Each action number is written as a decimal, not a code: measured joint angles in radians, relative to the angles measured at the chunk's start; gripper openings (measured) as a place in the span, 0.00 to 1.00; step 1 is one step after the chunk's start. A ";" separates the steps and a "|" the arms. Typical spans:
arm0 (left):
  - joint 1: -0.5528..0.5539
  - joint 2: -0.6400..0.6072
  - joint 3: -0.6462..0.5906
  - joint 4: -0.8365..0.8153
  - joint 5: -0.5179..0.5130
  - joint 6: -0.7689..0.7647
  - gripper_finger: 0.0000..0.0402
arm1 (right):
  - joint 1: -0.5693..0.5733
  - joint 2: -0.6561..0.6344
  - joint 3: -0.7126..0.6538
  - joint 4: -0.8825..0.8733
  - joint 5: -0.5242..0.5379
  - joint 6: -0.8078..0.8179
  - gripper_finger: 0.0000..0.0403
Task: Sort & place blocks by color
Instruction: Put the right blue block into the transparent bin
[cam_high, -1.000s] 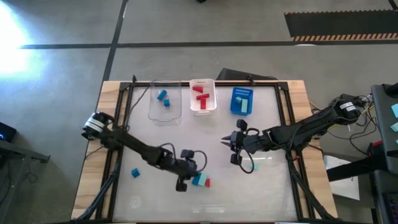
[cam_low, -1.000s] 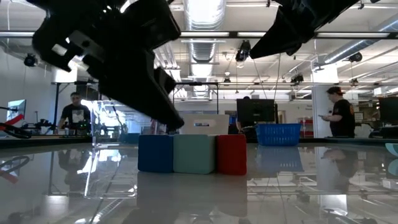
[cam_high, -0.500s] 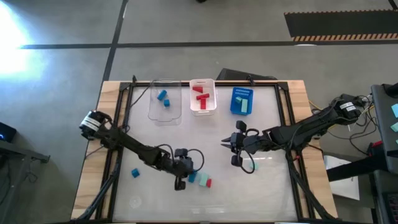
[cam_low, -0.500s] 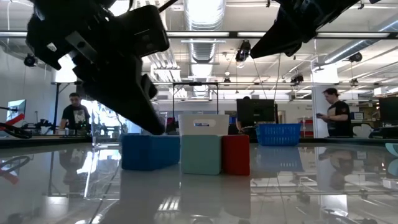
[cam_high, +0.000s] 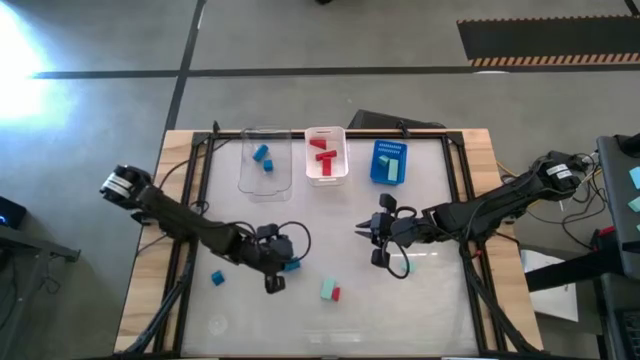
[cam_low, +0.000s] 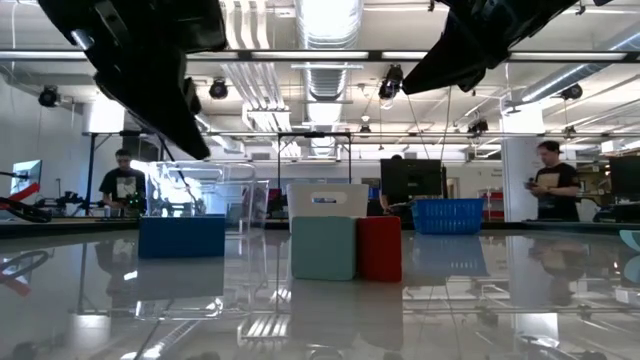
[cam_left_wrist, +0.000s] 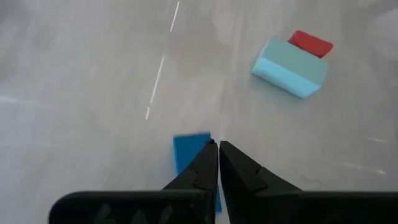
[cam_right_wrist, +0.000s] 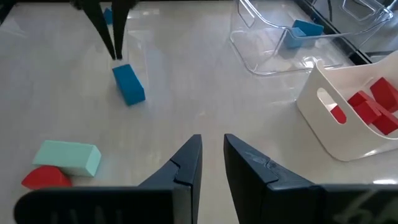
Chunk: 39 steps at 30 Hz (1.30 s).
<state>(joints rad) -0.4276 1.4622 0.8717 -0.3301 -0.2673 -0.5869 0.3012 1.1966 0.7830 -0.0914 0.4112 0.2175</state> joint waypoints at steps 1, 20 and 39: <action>-0.008 -0.007 0.004 -0.023 0.000 -0.008 0.00 | 0.000 0.000 0.000 0.000 0.000 0.000 0.14; -0.025 0.101 -0.004 0.014 -0.003 -0.018 0.57 | 0.000 0.000 -0.001 0.002 0.008 -0.009 0.14; -0.002 0.189 0.003 -0.001 -0.039 0.105 0.29 | 0.000 0.000 -0.010 0.000 0.009 -0.009 0.14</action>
<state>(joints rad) -0.4299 1.6514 0.8749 -0.3313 -0.3064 -0.4817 0.3008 1.1969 0.7730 -0.0914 0.4206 0.2089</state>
